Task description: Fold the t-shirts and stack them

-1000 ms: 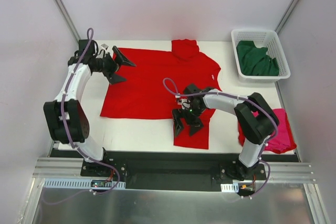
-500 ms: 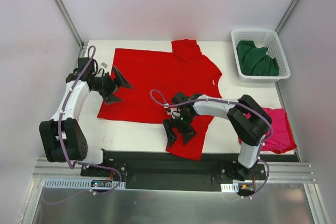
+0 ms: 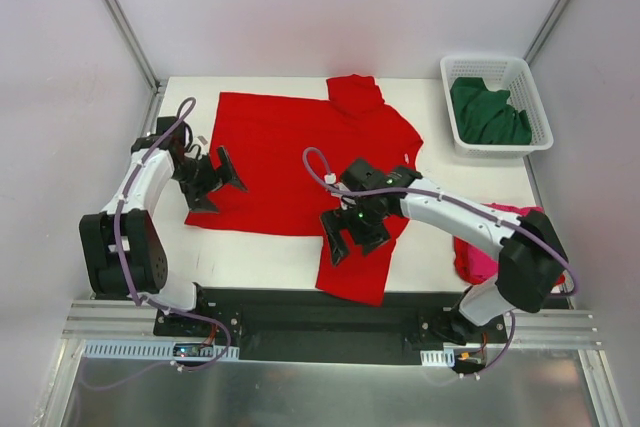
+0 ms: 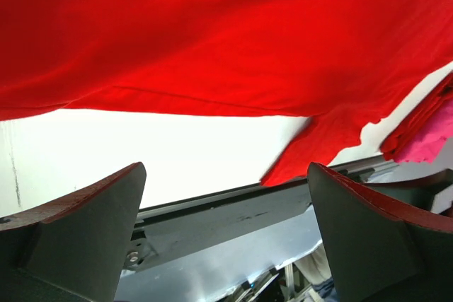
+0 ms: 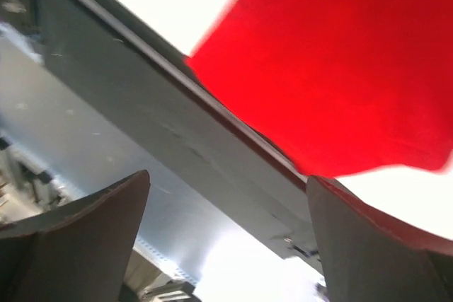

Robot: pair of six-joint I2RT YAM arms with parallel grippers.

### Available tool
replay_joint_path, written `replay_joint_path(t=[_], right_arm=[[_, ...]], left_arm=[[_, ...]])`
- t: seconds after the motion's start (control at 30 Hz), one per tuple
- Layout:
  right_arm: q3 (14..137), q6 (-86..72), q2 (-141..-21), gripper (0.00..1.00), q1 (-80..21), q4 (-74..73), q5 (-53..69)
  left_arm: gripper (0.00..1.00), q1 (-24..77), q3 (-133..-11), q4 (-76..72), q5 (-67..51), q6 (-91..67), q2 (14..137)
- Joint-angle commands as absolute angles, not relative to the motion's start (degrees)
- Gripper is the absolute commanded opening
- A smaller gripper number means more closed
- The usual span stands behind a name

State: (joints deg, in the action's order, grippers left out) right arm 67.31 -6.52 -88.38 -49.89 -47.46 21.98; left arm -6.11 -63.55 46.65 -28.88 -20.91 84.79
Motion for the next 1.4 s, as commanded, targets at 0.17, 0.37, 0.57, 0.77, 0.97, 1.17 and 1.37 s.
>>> replay_joint_path(t=[0.17,0.37,0.57,0.77,0.97,1.17,1.37], right_arm=[[63.19,-4.06,-88.23,0.96,-35.88,-49.14,8.8],[78.88,1.75,-102.62,0.96,-25.41,-49.91,6.59],[92.27,2.37,-115.82,0.96,-20.66,-52.64,9.05],[96.33,2.64,-122.95,0.96,-18.81,-54.4,8.79],[97.03,2.9,-124.28,0.96,-17.32,-56.33,5.38],[101.59,3.61,-125.16,0.96,-15.21,-60.99,2.2],[106.87,3.43,-127.26,0.96,-12.22,-63.54,1.93]], left_arm=[[0.99,-6.68,-65.57,50.01,-28.91,-17.31,86.05],[0.99,-6.5,-63.2,50.01,-29.79,-17.58,83.68],[0.99,-6.59,-60.12,50.01,-30.24,-17.84,80.42],[0.99,-6.59,-58.63,50.62,-30.06,-17.84,78.31],[0.99,-6.59,-58.45,51.07,-29.71,-17.93,77.61],[0.99,-6.5,-58.53,51.15,-29.79,-18.46,77.96],[0.99,-6.42,-58.54,51.06,-29.8,-18.72,78.31]])
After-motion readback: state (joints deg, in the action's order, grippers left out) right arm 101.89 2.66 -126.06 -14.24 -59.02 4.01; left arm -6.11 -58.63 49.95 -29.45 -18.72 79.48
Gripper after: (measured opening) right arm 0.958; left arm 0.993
